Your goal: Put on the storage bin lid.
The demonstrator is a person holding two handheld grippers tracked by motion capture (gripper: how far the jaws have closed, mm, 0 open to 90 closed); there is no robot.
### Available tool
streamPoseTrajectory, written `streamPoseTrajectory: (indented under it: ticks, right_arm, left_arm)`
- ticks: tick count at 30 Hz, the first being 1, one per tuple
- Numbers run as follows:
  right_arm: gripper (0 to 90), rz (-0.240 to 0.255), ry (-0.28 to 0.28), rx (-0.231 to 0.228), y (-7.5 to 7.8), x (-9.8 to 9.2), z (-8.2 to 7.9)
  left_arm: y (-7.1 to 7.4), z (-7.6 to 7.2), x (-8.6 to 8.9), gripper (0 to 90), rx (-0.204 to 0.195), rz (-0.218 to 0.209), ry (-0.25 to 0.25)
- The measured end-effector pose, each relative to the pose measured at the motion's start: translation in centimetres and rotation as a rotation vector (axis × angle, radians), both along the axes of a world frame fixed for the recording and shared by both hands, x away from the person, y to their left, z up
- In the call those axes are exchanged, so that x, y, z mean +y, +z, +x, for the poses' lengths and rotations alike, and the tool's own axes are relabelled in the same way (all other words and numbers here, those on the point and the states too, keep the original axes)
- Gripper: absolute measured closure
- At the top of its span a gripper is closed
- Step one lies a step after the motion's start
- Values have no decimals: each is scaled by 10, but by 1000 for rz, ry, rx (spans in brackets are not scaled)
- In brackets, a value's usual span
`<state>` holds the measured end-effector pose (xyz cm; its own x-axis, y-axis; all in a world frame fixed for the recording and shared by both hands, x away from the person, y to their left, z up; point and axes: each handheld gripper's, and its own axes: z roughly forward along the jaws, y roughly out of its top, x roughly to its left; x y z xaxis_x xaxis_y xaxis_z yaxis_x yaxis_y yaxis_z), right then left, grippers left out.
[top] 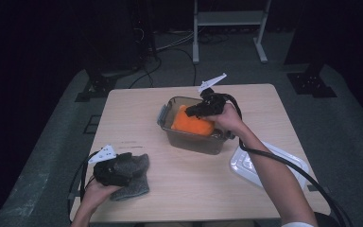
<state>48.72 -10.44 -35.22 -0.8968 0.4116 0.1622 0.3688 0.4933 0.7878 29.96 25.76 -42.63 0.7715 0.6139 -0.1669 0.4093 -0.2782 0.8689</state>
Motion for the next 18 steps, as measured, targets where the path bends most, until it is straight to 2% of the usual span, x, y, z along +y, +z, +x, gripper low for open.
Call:
streamPoseTrajectory:
  ticks: [18]
  right_arm:
    - [790,-41,2,29,-6,4,2]
  left_arm:
    - [-1,1,0,88,4,1,-4]
